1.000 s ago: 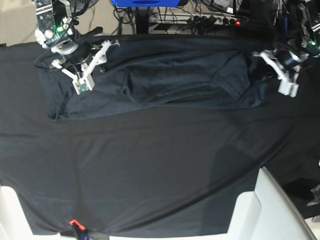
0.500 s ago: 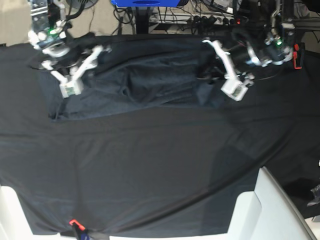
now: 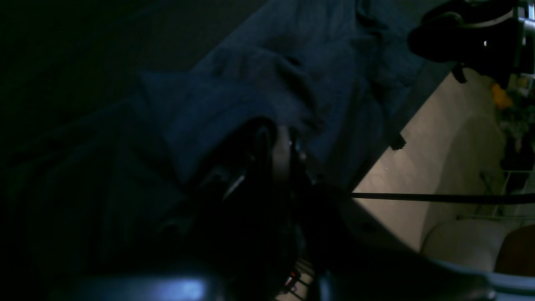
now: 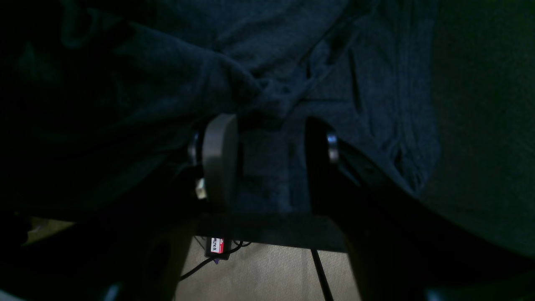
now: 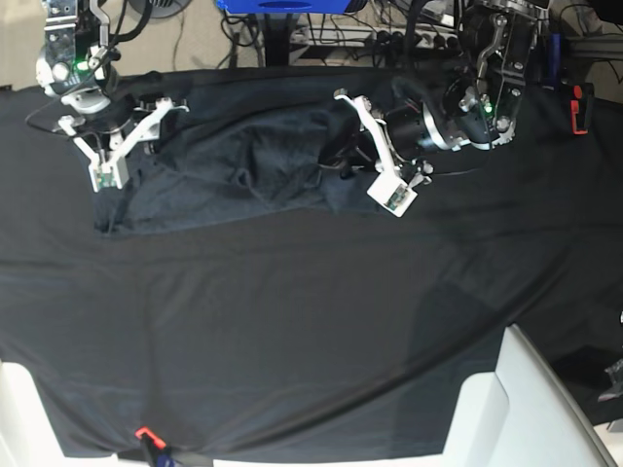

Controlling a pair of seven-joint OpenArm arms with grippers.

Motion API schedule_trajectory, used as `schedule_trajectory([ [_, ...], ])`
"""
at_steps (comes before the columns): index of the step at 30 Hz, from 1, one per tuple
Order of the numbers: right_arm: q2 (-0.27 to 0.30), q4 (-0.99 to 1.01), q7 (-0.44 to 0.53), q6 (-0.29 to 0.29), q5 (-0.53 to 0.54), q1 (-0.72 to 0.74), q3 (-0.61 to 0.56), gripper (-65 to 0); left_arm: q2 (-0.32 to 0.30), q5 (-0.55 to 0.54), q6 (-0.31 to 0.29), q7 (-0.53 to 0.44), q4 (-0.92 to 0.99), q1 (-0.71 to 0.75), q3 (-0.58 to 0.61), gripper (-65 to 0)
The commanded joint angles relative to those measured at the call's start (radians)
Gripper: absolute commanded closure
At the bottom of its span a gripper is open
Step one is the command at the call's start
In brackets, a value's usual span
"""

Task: Fold the T-shirt properly
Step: 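Grasp the shirt edge with the left gripper and pull it toward the right gripper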

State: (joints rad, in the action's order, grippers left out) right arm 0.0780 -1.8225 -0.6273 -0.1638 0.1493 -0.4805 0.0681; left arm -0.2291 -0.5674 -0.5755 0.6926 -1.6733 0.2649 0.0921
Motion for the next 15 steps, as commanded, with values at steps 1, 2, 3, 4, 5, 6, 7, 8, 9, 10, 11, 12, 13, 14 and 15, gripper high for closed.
schedule_trajectory([
  [1,0.003,-0.012,0.020,0.002,0.002,-0.001,0.002,-25.1,0.009,-0.015,-0.008,-0.026,-0.006,-0.013,-0.002,0.0],
  [2,0.003,-0.006,0.020,0.002,0.002,-0.001,0.002,-25.1,0.012,-0.015,-0.008,-0.026,0.000,-0.014,-0.002,0.0],
  [3,0.003,0.002,0.020,0.002,0.002,-0.001,0.002,-25.1,0.013,-0.015,-0.008,-0.026,0.005,-0.014,-0.002,0.0],
  [4,0.003,0.013,0.020,0.002,0.002,0.003,0.002,-25.1,0.013,-0.015,-0.008,-0.026,0.008,-0.014,-0.002,0.0],
  [5,0.003,0.025,0.020,0.002,0.002,0.004,0.002,-25.1,0.015,-0.015,-0.008,-0.026,0.011,-0.014,-0.002,0.0],
  [6,0.003,0.036,0.020,0.002,0.002,0.006,0.003,-25.1,0.015,-0.015,-0.008,-0.026,0.012,-0.014,-0.002,0.0],
  [7,0.003,0.046,0.020,0.002,0.002,0.006,0.003,-25.1,0.015,-0.015,-0.008,-0.026,0.015,-0.014,-0.002,0.0],
  [8,0.003,0.056,0.020,0.002,0.002,0.006,0.003,-25.1,0.015,-0.015,-0.008,-0.026,0.019,-0.014,-0.002,0.0],
  [9,0.003,0.059,0.020,0.002,0.002,0.006,0.003,-25.1,0.015,-0.015,-0.008,-0.026,0.020,-0.017,-0.002,0.0],
  [10,0.003,0.060,0.020,0.002,0.002,0.007,0.003,-25.1,0.015,-0.015,-0.008,-0.026,0.020,-0.025,-0.002,0.0],
  [11,0.003,0.060,0.020,0.002,0.002,0.007,0.003,-25.1,0.015,-0.015,-0.008,-0.026,0.020,-0.025,-0.001,0.0],
  [12,0.003,0.060,0.020,0.002,0.002,0.007,0.003,-25.1,0.015,-0.015,-0.008,-0.026,0.020,-0.029,-0.001,0.0],
  [13,0.003,0.060,0.020,0.002,0.002,0.007,0.003,-25.1,0.015,-0.015,-0.008,-0.026,0.020,-0.032,-0.001,0.0],
  [14,0.003,0.060,0.020,0.002,0.002,0.007,0.003,-25.1,0.015,-0.015,-0.008,-0.026,0.020,-0.034,-0.001,0.0],
  [15,0.003,0.060,0.020,0.002,0.002,0.007,0.003,-25.1,0.015,-0.016,-0.008,-0.026,0.020,-0.036,-0.001,0.0],
])
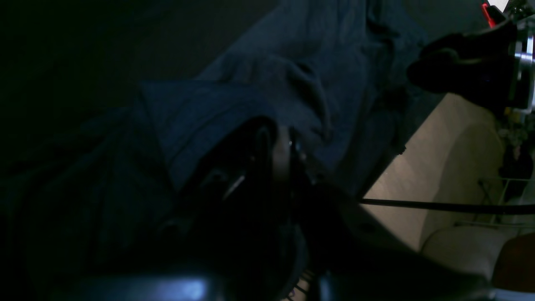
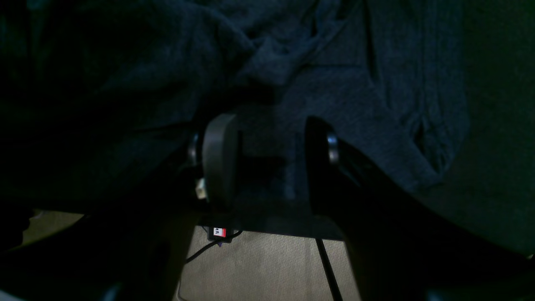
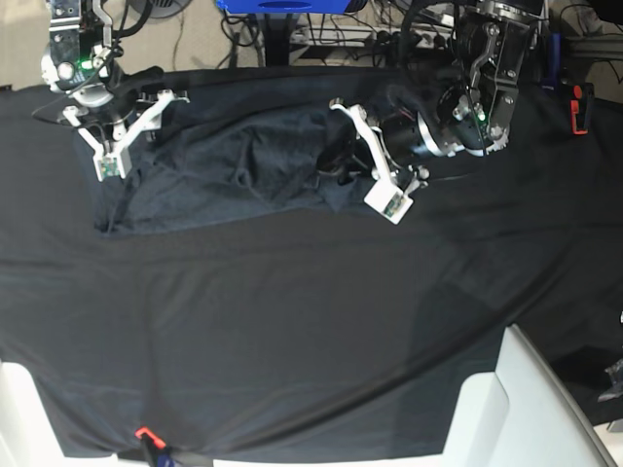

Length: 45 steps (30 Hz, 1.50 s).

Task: Fold the T-shirt properly
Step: 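Grasp the shirt edge with the left gripper and pull it toward the right gripper, then carry the grasped shirt end with the left gripper across the body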

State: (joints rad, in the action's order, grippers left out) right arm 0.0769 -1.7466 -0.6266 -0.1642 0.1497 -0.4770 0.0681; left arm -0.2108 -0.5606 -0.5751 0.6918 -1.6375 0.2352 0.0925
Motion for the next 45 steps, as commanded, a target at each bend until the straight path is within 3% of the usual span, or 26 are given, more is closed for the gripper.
schedule_trajectory([
  [1,0.004,-0.016,0.020,0.002,0.001,0.007,0.003,-25.1,-0.003,-0.023,-0.009,-0.025,-0.016,-0.006,-0.003,0.0],
  [5,0.004,-0.016,0.020,0.002,0.001,0.010,0.003,-25.1,-0.003,-0.028,-0.009,-0.025,-0.008,-0.020,-0.001,0.0],
  [9,0.004,-0.016,0.020,0.002,0.001,0.010,0.003,-25.1,-0.002,-0.029,-0.009,-0.025,0.012,-0.036,0.010,-16.3],
  [12,0.004,-0.016,0.020,0.002,0.001,0.011,0.003,-25.1,-0.009,-0.029,-0.009,-0.025,0.043,-0.072,0.085,-22.1],
  [19,0.004,-0.016,0.020,0.002,0.001,0.019,0.003,-25.1,0.011,-0.029,-0.009,-0.025,0.139,-0.162,0.224,-21.9],
  [25,0.004,-0.014,0.020,0.002,0.001,0.022,0.003,-25.1,0.029,-0.031,-0.007,-0.024,0.044,-0.191,0.232,-21.4],
  [27,0.004,-0.014,0.020,0.002,0.001,0.024,0.003,-25.1,0.007,-0.023,0.043,-0.022,-0.017,-0.188,0.211,-19.4],
  [30,0.004,-0.014,0.020,0.002,0.001,0.024,0.003,-25.1,-0.046,-0.022,0.215,0.059,-0.063,-0.179,0.148,0.0],
  [35,0.004,-0.013,0.020,0.002,0.001,0.034,0.003,-25.1,-0.129,-0.022,0.404,0.150,-0.036,-0.161,0.092,0.0],
  [37,0.004,-0.013,0.020,0.002,0.001,0.036,0.003,-25.1,-0.148,-0.022,0.433,0.148,-0.017,-0.152,0.103,0.0],
  [42,0.004,-0.013,0.020,0.002,0.001,0.047,0.003,-25.1,-0.152,-0.019,0.438,0.148,0.035,-0.150,0.180,0.0],
  [45,0.004,-0.013,0.020,0.002,0.001,0.047,0.003,-25.1,-0.144,0.047,0.438,0.150,0.062,-0.148,0.209,0.0],
])
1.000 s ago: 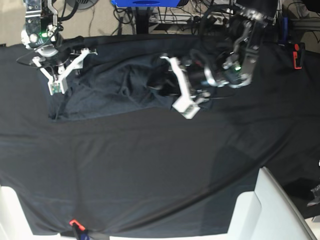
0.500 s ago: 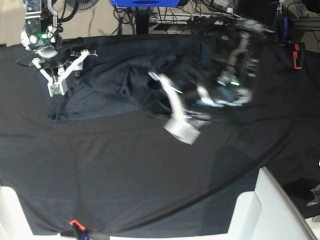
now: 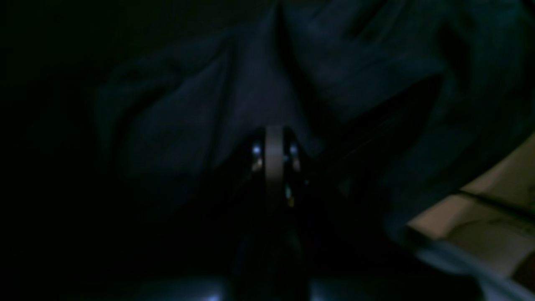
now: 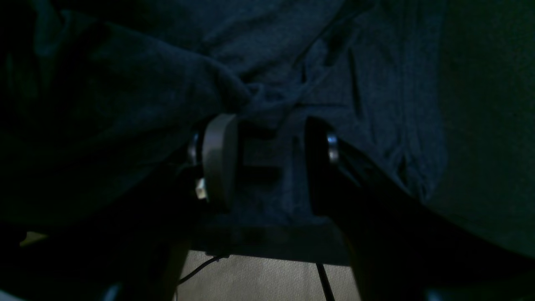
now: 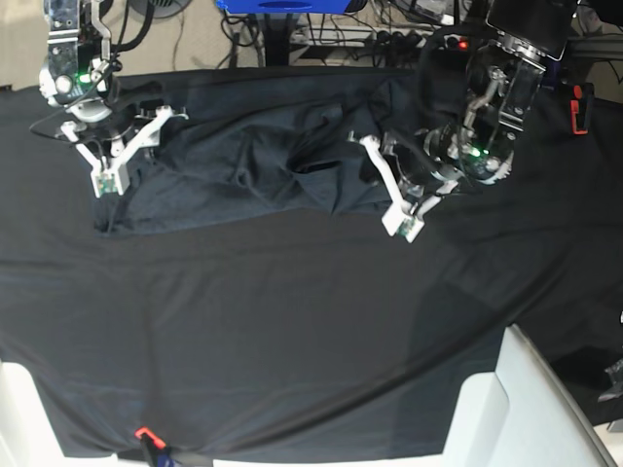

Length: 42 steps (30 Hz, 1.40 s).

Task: Fold the T-shirt properly
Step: 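Carry the grasped shirt end with the left gripper across the body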

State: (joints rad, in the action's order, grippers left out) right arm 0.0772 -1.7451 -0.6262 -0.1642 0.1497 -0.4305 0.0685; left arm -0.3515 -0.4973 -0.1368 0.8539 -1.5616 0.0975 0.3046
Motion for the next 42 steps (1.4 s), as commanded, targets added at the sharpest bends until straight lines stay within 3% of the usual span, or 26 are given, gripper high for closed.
schedule_trajectory([
  [1,0.003,-0.014,0.019,0.002,0.001,0.000,0.003,-25.1,0.001,0.010,-0.001,-0.012,-0.009,-0.009,0.008,0.0],
  [5,0.003,-0.014,0.019,0.002,0.001,-0.001,0.003,-25.1,0.027,0.071,-0.001,-0.012,0.000,0.017,0.017,0.0],
  [13,0.003,-0.014,0.019,0.002,0.001,-0.001,0.003,-25.1,0.038,0.070,-0.007,-0.011,-0.023,0.023,0.026,0.0],
  [30,0.003,-0.014,0.019,0.002,0.001,-0.001,0.003,-25.1,0.036,0.070,-0.007,-0.011,-0.058,0.015,0.209,0.0],
  [38,0.003,-0.014,0.018,0.002,0.001,-0.001,0.003,-25.1,0.032,0.076,-0.004,-0.011,-0.056,-0.005,0.187,0.0],
  [42,0.003,-0.017,0.018,0.002,0.001,-0.001,-0.006,-25.1,0.018,0.078,-0.004,-0.011,-0.052,-0.009,0.110,0.0],
])
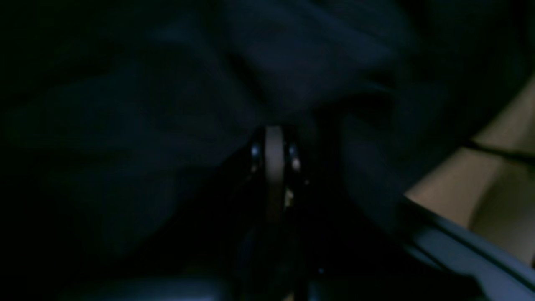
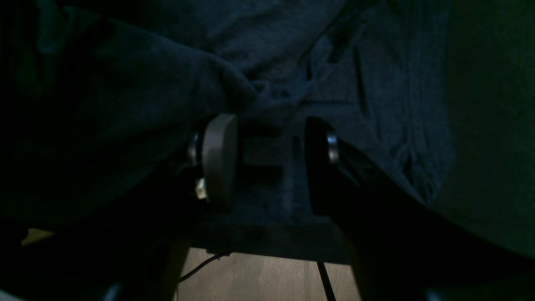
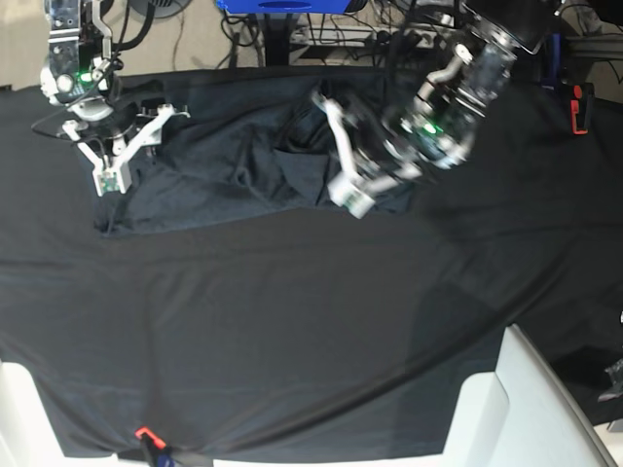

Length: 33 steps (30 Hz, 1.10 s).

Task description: Fold the T-shirt properly

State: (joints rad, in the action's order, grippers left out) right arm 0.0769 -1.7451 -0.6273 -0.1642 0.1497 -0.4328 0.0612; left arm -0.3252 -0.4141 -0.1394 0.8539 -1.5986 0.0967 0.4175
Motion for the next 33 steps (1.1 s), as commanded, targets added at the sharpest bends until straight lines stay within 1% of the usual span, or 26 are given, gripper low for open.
schedule_trajectory([
  [1,0.004,-0.020,0.019,0.002,0.001,0.001,0.001,-25.1,-0.010,-0.006,-0.001,-0.011,-0.015,-0.010,-0.021,0.0],
  [3,0.004,-0.022,0.017,0.002,0.001,0.002,-0.001,-25.1,-0.012,-0.006,-0.002,-0.011,-0.015,-0.015,-0.053,0.0],
  [5,0.004,-0.036,0.016,0.001,0.001,0.004,-0.004,-25.1,-0.027,-0.012,-0.002,-0.011,-0.018,-0.016,-0.070,0.0],
  [7,0.013,-0.068,0.014,-0.001,-0.002,0.004,-0.059,-25.1,-0.045,-0.012,-0.002,-0.011,-0.024,-0.016,-0.079,0.0],
  [9,0.048,-0.108,0.013,-0.001,-0.003,0.004,-0.130,-25.1,-0.061,-0.012,-0.002,-0.011,-0.038,-0.007,-0.124,0.0],
  [11,0.079,-0.144,0.013,-0.001,-0.003,0.021,-0.231,-24.9,-0.079,-0.012,-0.004,-0.011,-0.038,0.024,-0.228,0.0],
  [13,0.088,-0.154,-0.004,0.001,-0.003,0.048,-0.321,-24.6,-0.104,-0.012,-0.006,-0.015,-0.027,0.068,-0.363,0.0],
  [14,0.088,-0.154,-0.027,0.001,-0.003,0.068,-0.361,-22.7,-0.117,-0.010,-0.006,-0.017,-0.018,0.093,-0.435,0.0],
  [15,0.088,-0.152,-0.058,0.001,-0.003,0.093,-0.406,-18.5,-0.131,-0.010,-0.006,-0.017,-0.006,0.120,-0.510,0.0],
  [16,0.088,-0.151,-0.081,0.001,-0.003,0.114,-0.447,-12.3,-0.142,-0.007,-0.015,-0.018,0.007,0.143,-0.576,0.0],
  [17,0.087,-0.151,-0.102,0.004,-0.003,0.133,-0.490,-5.4,-0.157,-0.006,-0.044,-0.018,0.020,0.166,-0.650,0.0],
  [18,0.083,-0.151,-0.118,0.007,-0.003,0.147,-0.524,0.0,-0.168,-0.006,-0.088,-0.020,0.039,0.191,-0.717,0.0],
  [19,0.082,-0.151,-0.128,0.008,-0.003,0.159,-0.559,0.0,-0.179,-0.006,-0.144,-0.034,0.059,0.216,-0.793,0.0],
  [21,0.080,-0.151,-0.141,0.008,0.000,0.174,-0.613,-1.4,-0.182,-0.006,-0.239,-0.084,0.096,0.255,-0.915,0.0],
  [22,0.079,-0.149,-0.142,0.008,0.000,0.180,-0.640,-1.1,-0.186,-0.006,-0.283,-0.117,0.117,0.282,-0.978,0.0],
  [24,0.062,-0.126,-0.142,0.008,0.000,0.190,-0.673,-0.8,-0.186,-0.006,-0.351,-0.153,0.148,0.309,-1.047,0.0],
  [26,0.036,-0.060,-0.144,0.004,0.001,0.206,-0.677,-0.8,-0.186,-0.006,-0.408,-0.158,0.175,0.321,-1.104,0.0],
  [27,0.017,-0.019,-0.144,0.002,0.001,0.220,-0.679,-0.8,-0.182,-0.006,-0.423,-0.158,0.186,0.323,-1.127,0.0],
  [31,-0.041,0.112,-0.136,0.001,0.001,0.265,-0.680,-0.8,-0.163,-0.006,-0.424,-0.158,0.197,0.324,-1.153,0.0],
  [33,-0.061,0.165,-0.134,0.001,0.001,0.291,-0.680,-0.8,-0.151,-0.006,-0.424,-0.158,0.197,0.324,-1.153,0.0],
])
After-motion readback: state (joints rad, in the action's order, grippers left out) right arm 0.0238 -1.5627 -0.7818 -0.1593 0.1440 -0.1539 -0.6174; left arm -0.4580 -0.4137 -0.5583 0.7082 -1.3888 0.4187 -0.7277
